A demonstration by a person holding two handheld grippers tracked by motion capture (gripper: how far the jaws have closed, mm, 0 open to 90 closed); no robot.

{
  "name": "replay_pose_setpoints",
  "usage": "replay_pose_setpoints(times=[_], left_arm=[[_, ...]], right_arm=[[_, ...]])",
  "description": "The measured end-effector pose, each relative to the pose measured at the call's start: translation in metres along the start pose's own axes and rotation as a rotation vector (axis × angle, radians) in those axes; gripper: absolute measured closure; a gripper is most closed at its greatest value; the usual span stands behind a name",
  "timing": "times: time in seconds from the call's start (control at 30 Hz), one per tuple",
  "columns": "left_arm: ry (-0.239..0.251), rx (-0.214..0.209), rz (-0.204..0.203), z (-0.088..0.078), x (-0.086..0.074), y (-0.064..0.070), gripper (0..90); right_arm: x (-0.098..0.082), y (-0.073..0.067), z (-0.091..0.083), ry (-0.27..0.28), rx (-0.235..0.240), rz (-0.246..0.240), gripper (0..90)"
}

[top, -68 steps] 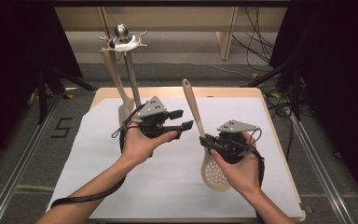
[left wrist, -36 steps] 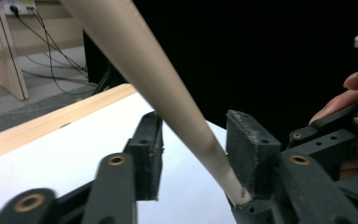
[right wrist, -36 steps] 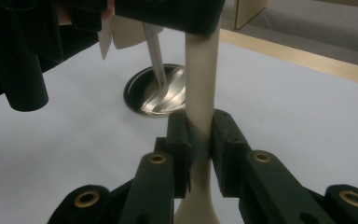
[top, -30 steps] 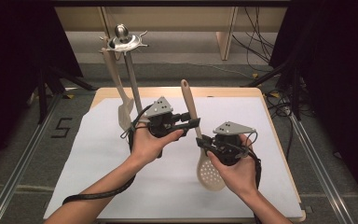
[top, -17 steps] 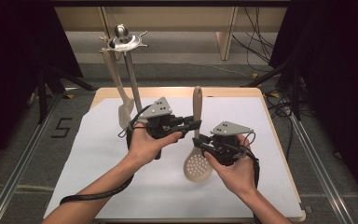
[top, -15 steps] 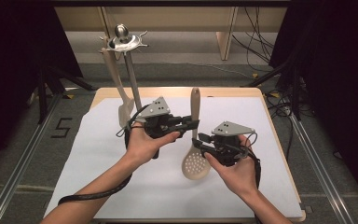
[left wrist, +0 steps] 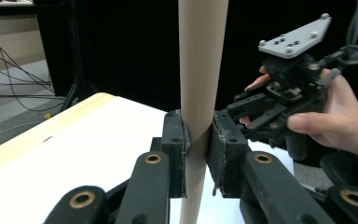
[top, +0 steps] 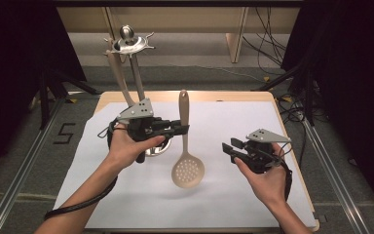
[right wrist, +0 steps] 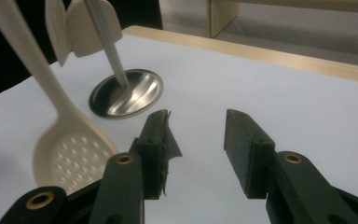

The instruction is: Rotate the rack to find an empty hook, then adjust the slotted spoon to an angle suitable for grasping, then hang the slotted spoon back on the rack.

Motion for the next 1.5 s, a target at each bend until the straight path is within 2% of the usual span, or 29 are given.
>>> replay_pose_setpoints(times=[0.03, 0.1, 0.13, 0.23, 0.27, 0.33, 0.37, 0.43, 0.57, 0.6, 0.63, 0.67, 0.7, 0.73, 0.77, 0.8, 0.83, 0.87, 0.9, 0.97, 1.03, 1.07, 1.1, 1.13, 1.17, 1.23, 1.27, 1.47, 1.5], left_arm=[[-0.005, 0.0, 0.013, -0.002, 0.001, -0.001, 76.6], [-0.004, 0.01, 0.021, -0.006, 0.002, -0.004, 76.6], [-0.006, 0.015, 0.023, -0.009, 0.002, -0.007, 76.6], [0.003, 0.024, 0.026, -0.015, 0.005, -0.012, 76.7], [0.006, 0.027, 0.028, -0.017, 0.006, -0.014, 76.6], [0.011, 0.031, 0.039, -0.021, 0.006, -0.018, 76.6], [0.009, 0.033, 0.044, -0.023, 0.006, -0.02, 76.6], [0.009, 0.037, 0.054, -0.026, 0.007, -0.023, 76.6], [0.014, 0.053, 0.026, -0.033, 0.007, -0.029, 76.6], [0.01, 0.056, 0.028, -0.034, 0.007, -0.029, 76.7], [0.007, 0.058, 0.03, -0.035, 0.006, -0.03, 76.6], [0.001, 0.058, 0.034, -0.036, 0.006, -0.03, 76.6], [-0.002, 0.058, 0.034, -0.036, 0.006, -0.03, 76.6], [0.001, 0.057, 0.033, -0.036, 0.007, -0.03, 76.7], [0.001, 0.054, 0.035, -0.036, 0.008, -0.03, 76.7], [0.001, 0.054, 0.035, -0.036, 0.008, -0.03, 76.6], [-0.001, 0.05, 0.033, -0.037, 0.008, -0.03, 76.6], [-0.004, 0.047, 0.031, -0.037, 0.008, -0.03, 76.7], [-0.005, 0.047, 0.029, -0.037, 0.007, -0.031, 76.7], [-0.011, 0.049, 0.032, -0.039, 0.006, -0.032, 76.6], [-0.013, 0.057, 0.029, -0.042, 0.006, -0.035, 76.6], [-0.011, 0.061, 0.029, -0.043, 0.006, -0.036, 76.6], [-0.011, 0.063, 0.03, -0.045, 0.006, -0.038, 76.6], [-0.012, 0.066, 0.032, -0.047, 0.006, -0.039, 76.6], [-0.01, 0.071, 0.029, -0.048, 0.007, -0.04, 76.6], [-0.011, 0.078, 0.027, -0.051, 0.007, -0.043, 76.6], [-0.012, 0.079, 0.025, -0.052, 0.007, -0.045, 76.6], [-0.007, 0.089, 0.03, -0.057, 0.009, -0.05, 76.6], [-0.004, 0.089, 0.029, -0.058, 0.01, -0.05, 76.6]], right_arm=[[-0.001, 0.003, 0.0, 0.002, -0.004, 0.015, 60.8], [-0.001, 0.011, 0.0, 0.004, -0.024, -0.005, 60.8], [-0.002, 0.012, -0.001, -0.001, -0.026, 0.035, 60.8], [0.0, 0.021, -0.002, 0.014, -0.033, 0.019, 61.0], [-0.001, 0.021, -0.003, 0.012, -0.028, 0.05, 61.0], [-0.001, 0.025, -0.003, 0.012, -0.047, 0.058, 61.2], [0.0, 0.029, -0.003, 0.017, -0.047, 0.029, 61.3], [0.0, 0.031, -0.003, 0.013, -0.054, 0.034, 61.3], [0.0, 0.031, -0.004, 0.016, -0.053, 0.083, 61.8], [0.002, 0.036, -0.004, 0.03, -0.064, 0.045, 61.9], [0.001, 0.036, -0.004, 0.027, -0.057, 0.059, 61.9], [-0.001, 0.036, -0.005, 0.016, -0.074, 0.093, 62.0], [0.001, 0.04, -0.005, 0.028, -0.078, 0.057, 62.0], [0.002, 0.042, -0.005, 0.033, -0.082, 0.052, 62.0], [-0.001, 0.04, -0.007, 0.016, -0.083, 0.086, 62.1], [0.002, 0.043, -0.007, 0.031, -0.076, 0.061, 62.1], [0.003, 0.044, -0.008, 0.037, -0.075, 0.061, 62.2], [0.002, 0.042, -0.008, 0.035, -0.069, 0.088, 62.1], [0.004, 0.047, -0.008, 0.044, -0.086, 0.06, 62.1], [0.005, 0.049, -0.01, 0.029, -0.089, 0.058, 62.1], [0.006, 0.049, -0.009, 0.043, -0.083, 0.067, 62.1], [0.006, 0.048, -0.008, 0.042, -0.082, 0.1, 62.1], [0.006, 0.048, -0.009, 0.034, -0.078, 0.107, 62.1], [0.007, 0.05, -0.008, 0.04, -0.076, 0.087, 62.0], [0.005, 0.052, -0.01, 0.023, -0.094, 0.098, 62.1], [0.007, 0.058, -0.007, 0.04, -0.098, 0.065, 62.0], [0.005, 0.056, -0.007, 0.03, -0.092, 0.102, 62.0], [0.008, 0.061, -0.011, 0.045, -0.102, 0.065, 62.0], [0.006, 0.058, -0.011, 0.031, -0.094, 0.109, 62.0]])
Point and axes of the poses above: each handheld gripper's, and its own axes: z roughly forward along the jaws, x roughly out of its top, y roughly to its right, the point moved 9 cm from there along z, roughly forward along the jaws, and after that the axes turned 14 degrees about z, right-handed, at the moved point
